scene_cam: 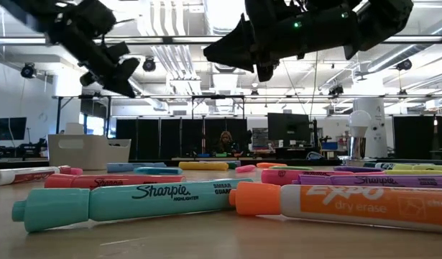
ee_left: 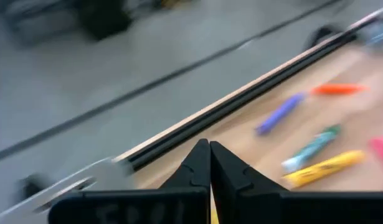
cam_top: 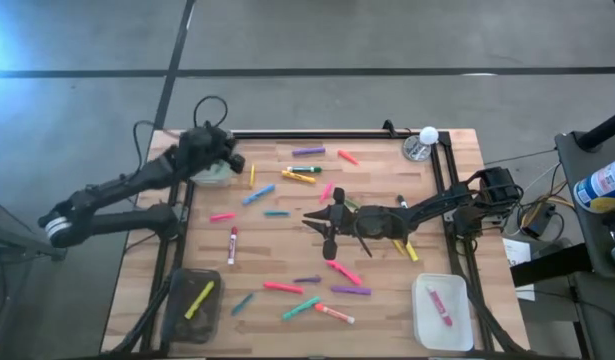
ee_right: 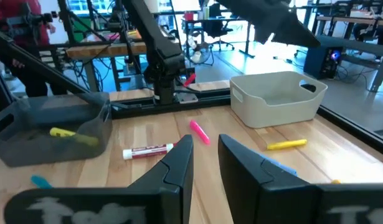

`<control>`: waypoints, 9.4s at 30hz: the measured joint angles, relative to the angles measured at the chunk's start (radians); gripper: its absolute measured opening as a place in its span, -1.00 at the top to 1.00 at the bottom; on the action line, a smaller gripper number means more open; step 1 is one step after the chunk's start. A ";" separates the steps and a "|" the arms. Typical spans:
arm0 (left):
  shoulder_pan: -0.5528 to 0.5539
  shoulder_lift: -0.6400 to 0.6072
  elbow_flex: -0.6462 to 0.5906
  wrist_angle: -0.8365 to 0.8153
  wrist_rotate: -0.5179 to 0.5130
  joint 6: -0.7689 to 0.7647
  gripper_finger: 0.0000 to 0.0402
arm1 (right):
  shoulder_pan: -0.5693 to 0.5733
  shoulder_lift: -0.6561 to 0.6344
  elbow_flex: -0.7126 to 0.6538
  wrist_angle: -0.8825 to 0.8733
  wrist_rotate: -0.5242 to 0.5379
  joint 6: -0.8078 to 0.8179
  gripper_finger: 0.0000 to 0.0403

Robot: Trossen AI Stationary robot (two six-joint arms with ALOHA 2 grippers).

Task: Pick & Place Markers
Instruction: Put the green pen into the gray bin, then put the purple marker pen into the black bin

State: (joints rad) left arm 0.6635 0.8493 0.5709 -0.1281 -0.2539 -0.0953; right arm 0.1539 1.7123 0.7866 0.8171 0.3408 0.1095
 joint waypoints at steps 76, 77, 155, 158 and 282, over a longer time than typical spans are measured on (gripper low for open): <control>-0.350 -0.027 -0.561 0.834 0.235 0.005 1.00 | -0.185 -0.281 -0.024 -1.226 0.041 0.481 0.85; -0.350 -0.027 -0.561 0.833 0.235 0.005 1.00 | -0.192 -0.271 -0.024 -1.224 0.040 0.482 0.81; -0.709 0.243 -0.315 0.958 0.166 -0.080 0.25 | -0.111 0.044 -0.010 -0.102 -0.141 0.085 0.82; -0.711 0.305 -0.286 1.010 0.155 -0.057 0.25 | -0.100 0.044 -0.010 -0.090 -0.159 0.065 0.81; -0.539 -0.157 -0.430 0.573 -0.155 -0.049 1.00 | -0.069 0.042 -0.010 -0.156 -0.141 -0.005 0.71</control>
State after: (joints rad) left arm 0.1244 0.6926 0.1409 0.4454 -0.4094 -0.1438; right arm 0.0849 1.7540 0.7761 0.6609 0.1995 0.1047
